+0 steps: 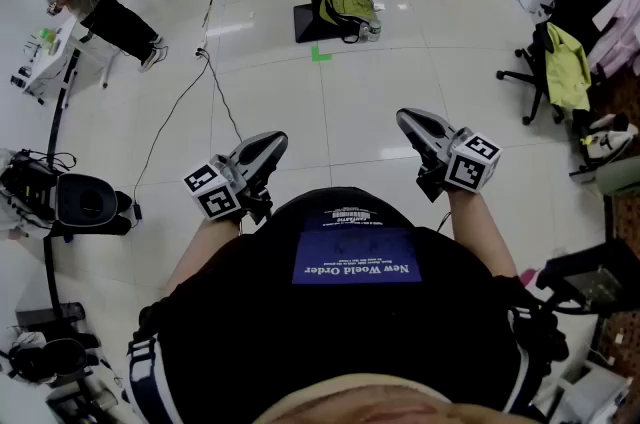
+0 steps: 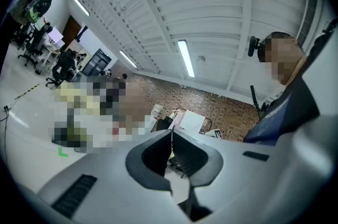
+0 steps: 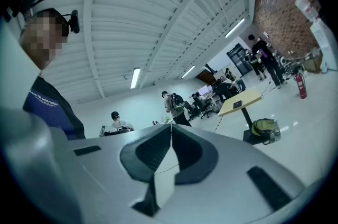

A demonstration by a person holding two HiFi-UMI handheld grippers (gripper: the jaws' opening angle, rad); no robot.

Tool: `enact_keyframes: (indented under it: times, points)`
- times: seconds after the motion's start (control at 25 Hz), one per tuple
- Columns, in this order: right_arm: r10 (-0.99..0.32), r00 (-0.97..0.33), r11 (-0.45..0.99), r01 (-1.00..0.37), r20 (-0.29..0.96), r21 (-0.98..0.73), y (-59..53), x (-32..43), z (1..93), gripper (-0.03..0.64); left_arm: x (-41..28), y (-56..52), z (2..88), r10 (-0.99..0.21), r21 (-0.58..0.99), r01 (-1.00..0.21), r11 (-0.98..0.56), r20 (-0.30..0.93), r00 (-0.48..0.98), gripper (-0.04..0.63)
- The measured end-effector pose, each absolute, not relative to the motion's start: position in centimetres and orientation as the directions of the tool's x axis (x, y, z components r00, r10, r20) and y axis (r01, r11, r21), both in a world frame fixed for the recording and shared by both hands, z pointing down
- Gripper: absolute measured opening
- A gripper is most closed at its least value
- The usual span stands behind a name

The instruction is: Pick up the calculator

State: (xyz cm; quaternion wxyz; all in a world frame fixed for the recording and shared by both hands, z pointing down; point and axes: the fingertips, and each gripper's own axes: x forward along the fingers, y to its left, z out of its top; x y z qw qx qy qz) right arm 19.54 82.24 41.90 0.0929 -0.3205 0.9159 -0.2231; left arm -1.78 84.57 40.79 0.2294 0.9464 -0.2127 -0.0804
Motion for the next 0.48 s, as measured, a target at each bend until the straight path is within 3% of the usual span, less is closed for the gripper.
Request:
enact_keyframes:
  times: [0.48]
  points:
    - [-0.599, -0.800, 0.722, -0.554, 0.026, -0.413, 72.2, 10.7, 41.5, 0.048, -9.7, 74.7, 42.3, -0.431, 0.495, -0.323, -0.807, -0.119, 0.894, 0.006]
